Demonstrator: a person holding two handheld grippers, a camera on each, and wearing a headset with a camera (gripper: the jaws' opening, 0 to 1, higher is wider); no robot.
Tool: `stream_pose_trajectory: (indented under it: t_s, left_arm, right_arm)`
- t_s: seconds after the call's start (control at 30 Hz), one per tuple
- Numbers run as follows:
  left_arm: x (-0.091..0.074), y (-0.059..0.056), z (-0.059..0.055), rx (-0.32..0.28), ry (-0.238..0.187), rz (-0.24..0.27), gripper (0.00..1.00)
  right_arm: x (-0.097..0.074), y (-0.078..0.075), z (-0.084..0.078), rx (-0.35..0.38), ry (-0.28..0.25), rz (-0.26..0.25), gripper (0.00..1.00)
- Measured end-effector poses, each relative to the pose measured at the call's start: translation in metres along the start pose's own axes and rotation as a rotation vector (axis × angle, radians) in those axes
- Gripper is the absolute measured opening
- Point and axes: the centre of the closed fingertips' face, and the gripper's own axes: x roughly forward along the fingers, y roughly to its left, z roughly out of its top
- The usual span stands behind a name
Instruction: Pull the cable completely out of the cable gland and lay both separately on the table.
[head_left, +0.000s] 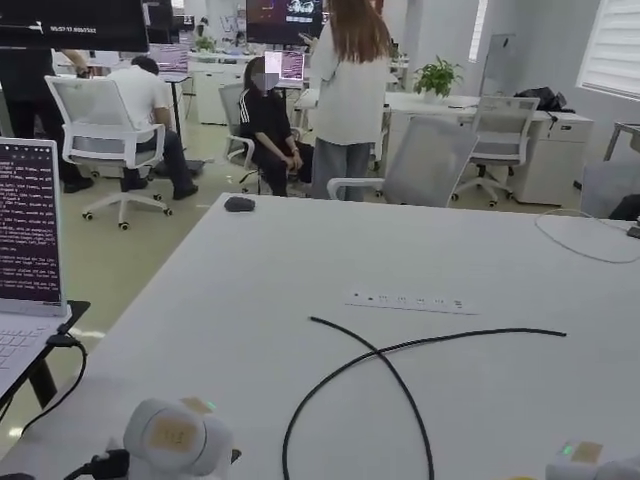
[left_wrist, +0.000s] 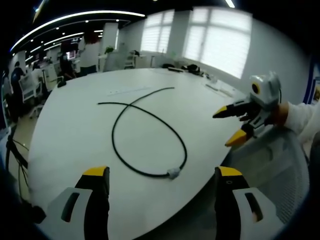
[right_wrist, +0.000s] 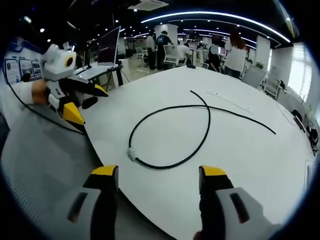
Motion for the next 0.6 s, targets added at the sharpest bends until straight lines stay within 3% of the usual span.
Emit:
stream_pose_trajectory:
  t_s: [0.27, 0.43, 0.6]
  left_arm:
    - [-0.001, 0.002, 0.001, -0.023, -0.008, 0.000, 0.87]
    - [-0.003, 0.006, 0.001, -0.022, -0.013, 0.012, 0.87]
    - [-0.005, 0.010, 0.004, -0.043, -0.032, 0.024, 0.86]
  right_arm:
    - [0.008, 0.007, 0.011, -0.060, -0.014, 0.031, 0.64]
    - [0.017, 0.012, 0.009, -0.083, 0.008, 0.062, 0.64]
    - [0.027, 0.022, 0.007, -0.109, 0.027, 0.128, 0.62]
